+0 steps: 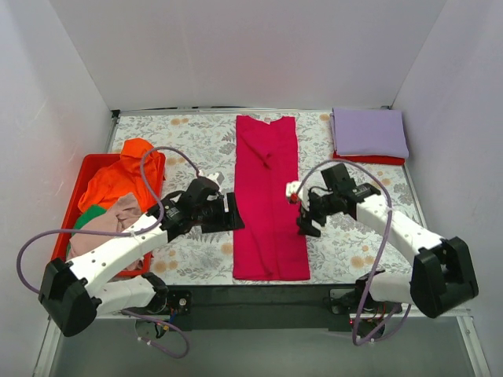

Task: Fold and stack the t-shirts
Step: Fold the tshirt

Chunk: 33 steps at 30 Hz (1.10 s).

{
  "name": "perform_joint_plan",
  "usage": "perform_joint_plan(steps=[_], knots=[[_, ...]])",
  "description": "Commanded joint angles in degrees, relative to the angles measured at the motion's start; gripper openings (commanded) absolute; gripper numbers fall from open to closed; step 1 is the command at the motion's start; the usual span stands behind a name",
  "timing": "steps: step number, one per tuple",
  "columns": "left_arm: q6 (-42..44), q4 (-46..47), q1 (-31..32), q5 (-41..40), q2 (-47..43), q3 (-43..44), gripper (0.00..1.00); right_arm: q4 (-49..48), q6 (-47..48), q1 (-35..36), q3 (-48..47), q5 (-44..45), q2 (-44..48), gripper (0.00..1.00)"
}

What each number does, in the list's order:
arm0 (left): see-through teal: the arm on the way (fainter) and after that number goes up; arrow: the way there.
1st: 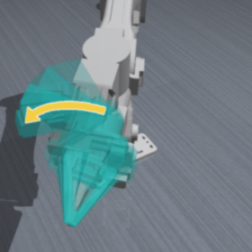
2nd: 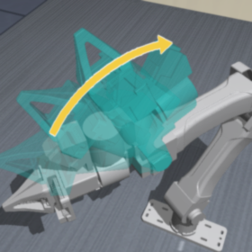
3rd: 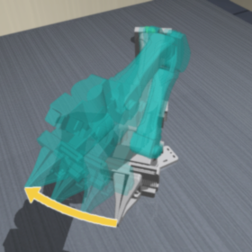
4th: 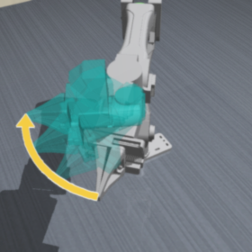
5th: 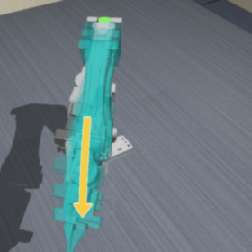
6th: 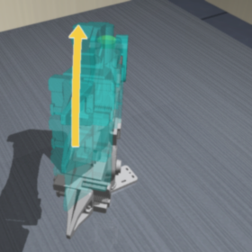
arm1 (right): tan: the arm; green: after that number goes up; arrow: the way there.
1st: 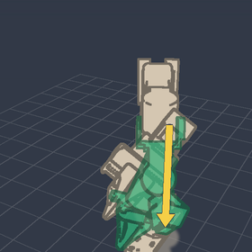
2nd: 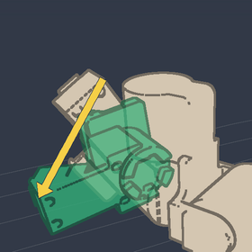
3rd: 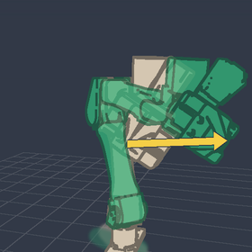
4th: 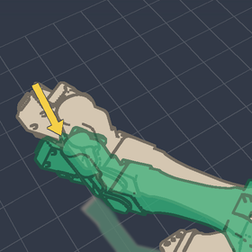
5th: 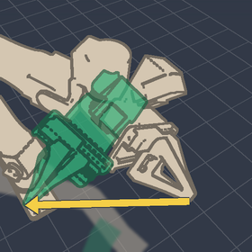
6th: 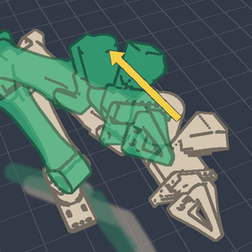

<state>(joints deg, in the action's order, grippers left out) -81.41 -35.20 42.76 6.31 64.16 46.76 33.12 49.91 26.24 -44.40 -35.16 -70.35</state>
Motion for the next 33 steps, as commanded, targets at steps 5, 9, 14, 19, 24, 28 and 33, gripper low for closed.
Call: perform_joint_plan(steps=[5,9,14,19,24,28,33], knots=[[16.00,-0.31,-0.40,-26.75,-0.53,10.09,0.79,-15.37,-30.80,-5.40,-29.83,3.79,-23.05,0.55],[23.56,3.73,-0.58,-32.48,0.09,11.77,0.79,-15.20,-46.98,-8.22,-44.87,0.53,-39.99,0.53],[29.20,7.34,-0.66,-36.80,-4.04,6.34,0.79,-16.34,-58.95,-8.40,-56.47,0.53,-50.05,0.61],[29.03,9.62,-0.66,-37.68,-8.69,0.09,0.79,-18.18,-63.52,-8.31,-58.87,1.14,-54.89,0.67],[27.18,10.85,-0.66,-38.12,-10.98,-3.52,0.79,-19.41,-66.25,-8.31,-59.40,0.35,-58.31,0.68],[26.13,10.59,-0.66,-38.47,-11.07,-4.66,0.79,-20.82,-67.84,-8.22,-61.06,-0.61,-60.52,0.67],[26.12,9.80,-0.66,-39.35,-11.43,-4.66,0.79,-21.61,-69.33,-8.13,-63.35,-1.05,-63.15,0.62]])
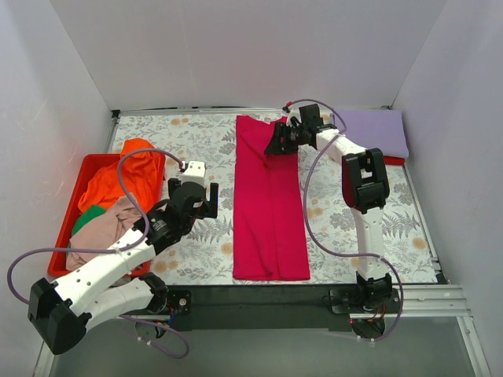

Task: Fold and stack the t-shirts
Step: Fold the tshirt

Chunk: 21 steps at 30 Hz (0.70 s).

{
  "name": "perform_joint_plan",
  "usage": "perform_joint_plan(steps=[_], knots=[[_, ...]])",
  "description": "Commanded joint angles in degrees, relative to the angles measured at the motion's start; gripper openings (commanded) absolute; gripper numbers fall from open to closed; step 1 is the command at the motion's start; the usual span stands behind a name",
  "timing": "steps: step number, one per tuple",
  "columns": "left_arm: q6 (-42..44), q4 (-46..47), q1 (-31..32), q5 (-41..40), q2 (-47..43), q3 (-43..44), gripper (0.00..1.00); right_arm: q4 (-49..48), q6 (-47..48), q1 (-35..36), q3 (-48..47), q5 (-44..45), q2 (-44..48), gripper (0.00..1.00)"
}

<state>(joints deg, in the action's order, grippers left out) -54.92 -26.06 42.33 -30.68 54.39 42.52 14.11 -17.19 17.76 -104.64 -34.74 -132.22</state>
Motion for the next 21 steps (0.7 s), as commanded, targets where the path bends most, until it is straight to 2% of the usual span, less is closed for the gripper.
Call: perform_joint_plan(steps=[1,3,4,15,17,21], knots=[[-0.37,0.58,-0.23,-2.37,-1.66,-0.42,0.79,-2.68,-2.58,0.61,-3.37,-1.47,-1.54,0.61],[-0.37,0.23,-0.23,-2.37,-1.74,-0.42,0.79,-2.86,-3.02,0.78,-3.47,-1.38,-1.98,0.58],[-0.45,-0.04,-0.23,-2.46,-1.92,-0.51,0.79,-2.95,-2.76,0.96,-3.12,-1.12,-2.07,0.50],[-0.98,-0.39,-0.23,-2.19,-2.80,-0.51,0.78,-3.65,-3.29,1.49,-2.24,-0.41,-1.99,0.20],[-1.07,-0.39,-0.23,-2.02,-2.80,-0.60,0.78,-3.82,-3.29,1.66,-1.53,-0.76,-1.90,0.19],[-1.42,-0.39,-0.23,-1.93,-2.62,-0.77,0.78,-4.18,-3.20,2.28,0.13,-1.38,-0.94,0.10]])
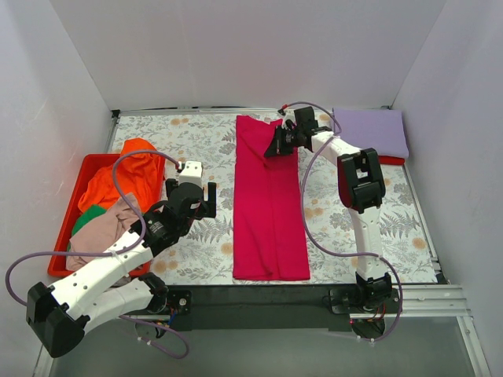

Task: Fold and stack the t-shirts
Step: Fold the tshirt

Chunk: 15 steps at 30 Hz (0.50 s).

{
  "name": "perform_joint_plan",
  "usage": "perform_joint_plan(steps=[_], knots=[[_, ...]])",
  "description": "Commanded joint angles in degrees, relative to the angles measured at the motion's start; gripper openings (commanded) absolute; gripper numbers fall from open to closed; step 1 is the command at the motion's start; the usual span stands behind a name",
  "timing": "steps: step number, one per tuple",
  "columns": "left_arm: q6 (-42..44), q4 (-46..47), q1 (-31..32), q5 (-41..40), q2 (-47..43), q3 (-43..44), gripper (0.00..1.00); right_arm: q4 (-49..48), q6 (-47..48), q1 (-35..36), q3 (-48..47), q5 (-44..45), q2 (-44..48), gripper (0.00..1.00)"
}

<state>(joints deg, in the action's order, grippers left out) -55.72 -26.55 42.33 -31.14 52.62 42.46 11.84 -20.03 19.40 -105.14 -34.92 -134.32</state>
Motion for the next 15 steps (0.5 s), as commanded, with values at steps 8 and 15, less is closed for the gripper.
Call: perform_joint_plan(steps=[8,15], knots=[[-1.05,0.18,-0.23,-1.30,-0.77,-1.06,0.78,-2.87,-0.80,2.13,3.27,-1.47,3.28,0.02],[-1.58,0.18,-0.23,-0.86,-1.20,-1.67,0.78,-3.31,-0.62,2.75,5.12,-0.86,4.42,0.04]])
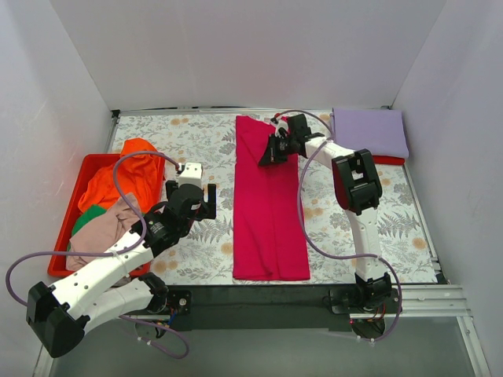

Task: Fold and stack the t-shirts
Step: Fold the tshirt

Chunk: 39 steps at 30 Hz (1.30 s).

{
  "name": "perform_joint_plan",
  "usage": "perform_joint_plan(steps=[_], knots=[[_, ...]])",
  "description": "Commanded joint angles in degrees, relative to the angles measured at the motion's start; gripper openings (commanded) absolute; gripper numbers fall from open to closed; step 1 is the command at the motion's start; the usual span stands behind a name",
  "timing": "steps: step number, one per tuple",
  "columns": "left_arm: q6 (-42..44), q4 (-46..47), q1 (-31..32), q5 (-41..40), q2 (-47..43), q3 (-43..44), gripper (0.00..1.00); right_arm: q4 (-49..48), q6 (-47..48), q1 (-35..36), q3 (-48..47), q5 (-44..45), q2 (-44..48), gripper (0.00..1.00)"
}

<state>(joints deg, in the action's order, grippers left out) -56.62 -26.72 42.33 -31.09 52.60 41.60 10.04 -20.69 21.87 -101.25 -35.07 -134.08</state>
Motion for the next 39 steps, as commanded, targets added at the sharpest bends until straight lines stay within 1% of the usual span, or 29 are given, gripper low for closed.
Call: perform_joint_plan(steps=[1,2,3,7,9,10,11,12,14,15,18,19,20,21,22,23,24,25,27,28,29,30,31,32,34,35,36,37,39], knots=[[-0.68,0.35,-0.23,-0.90,-1.10,-0.82,0.78,-1.43,0.12,0.28,1.49,-0.53,4.09,0.06],[-0.68,0.35,-0.23,-0.81,-1.09,-0.74,0.78,-1.43,0.21,0.28,1.93,-0.18,4.09,0.09],[-0.77,0.35,-0.23,-0.81,-1.01,-0.74,0.78,-1.34,0.47,0.37,2.28,-0.09,4.18,0.14],[-0.77,0.27,-0.23,-0.37,-1.09,-0.30,0.78,-1.26,2.05,0.37,4.48,0.35,5.58,0.24],[-0.69,0.53,-0.23,0.07,-1.09,-0.12,0.78,-0.64,3.10,0.28,5.45,0.62,7.24,0.34],[-0.68,0.70,-0.23,0.24,-1.18,-0.03,0.78,-0.12,4.33,0.28,5.54,0.53,7.95,0.37],[-0.60,0.97,-0.23,0.42,-1.18,0.49,0.79,0.24,5.04,0.28,6.06,0.62,8.74,0.38],[-0.16,1.14,-0.23,1.03,-1.18,0.84,0.79,0.85,5.65,0.19,6.33,0.70,10.58,0.42],[0.45,1.93,-0.23,1.91,-1.18,1.89,0.79,1.47,7.75,0.11,7.20,0.70,12.69,0.45],[1.15,2.28,-0.23,2.87,-1.01,2.25,0.82,2.25,8.46,0.19,7.56,0.70,14.97,0.48],[3.69,4.04,-0.23,5.59,-0.75,3.57,0.92,4.88,12.50,-0.07,8.96,0.79,20.32,0.50],[4.58,4.48,-0.23,9.00,-0.66,3.75,0.95,6.12,14.17,0.02,9.23,0.71,21.74,0.51],[5.81,4.74,-0.23,11.81,-0.39,4.01,0.96,7.96,19.32,0.02,9.23,0.79,24.28,0.51],[7.30,4.75,-0.23,15.58,0.04,4.53,0.96,9.80,22.68,-0.07,9.58,0.36,25.70,0.55],[10.27,4.75,-0.23,25.45,0.57,4.80,0.96,14.34,26.54,0.02,9.93,-2.08,27.19,0.56],[11.52,4.57,-0.23,30.08,1.01,4.98,0.96,16.65,31.45,-0.07,10.63,-3.33,30.60,0.58],[13.01,4.57,-0.23,36.22,1.97,4.89,0.96,19.55,40.46,-0.07,12.55,-5.08,32.37,0.60],[15.29,4.57,-0.23,44.63,2.50,4.72,0.96,24.71,46.03,0.02,14.14,-8.49,34.31,0.62],[17.24,4.83,-0.14,51.02,3.65,4.28,0.96,29.49,54.13,-0.07,18.00,-10.62,40.54,0.66],[18.03,5.01,0.04,52.96,4.26,3.49,0.96,31.33,62.27,0.10,23.24,-11.59,42.83,0.67],[20.21,5.53,0.47,56.20,4.35,2.96,0.96,34.92,66.00,0.19,25.73,-12.64,47.38,0.68],[21.36,5.80,0.82,57.01,4.18,2.35,0.96,36.00,69.61,0.63,29.06,-12.92,49.77,0.68],[22.77,6.06,1.26,58.24,3.31,1.04,0.96,37.06,75.91,1.15,35.27,-12.83,52.40,0.69],[25.74,6.76,2.22,60.77,2.60,0.15,0.96,38.02,79.54,1.86,39.34,-12.48,57.65,0.70],[28.66,7.99,3.02,62.64,0.94,-1.52,0.96,37.68,84.56,5.36,46.37,-9.16,63.04,0.76],[30.76,9.04,4.24,62.99,-0.55,-3.27,0.96,36.90,89.11,6.86,53.11,-7.92,67.33,0.77],[31.48,9.32,5.04,62.30,-1.18,-3.89,0.95,35.67,89.59,9.83,55.79,-6.78,69.29,0.79],[32.01,9.40,7.57,61.42,-1.70,-4.33,0.93,34.18,88.90,11.25,58.60,-5.03,70.79,0.79],[33.15,9.14,10.83,58.01,-2.59,-5.21,0.93,32.41,87.40,13.28,63.10,-5.62,72.91,0.78]])
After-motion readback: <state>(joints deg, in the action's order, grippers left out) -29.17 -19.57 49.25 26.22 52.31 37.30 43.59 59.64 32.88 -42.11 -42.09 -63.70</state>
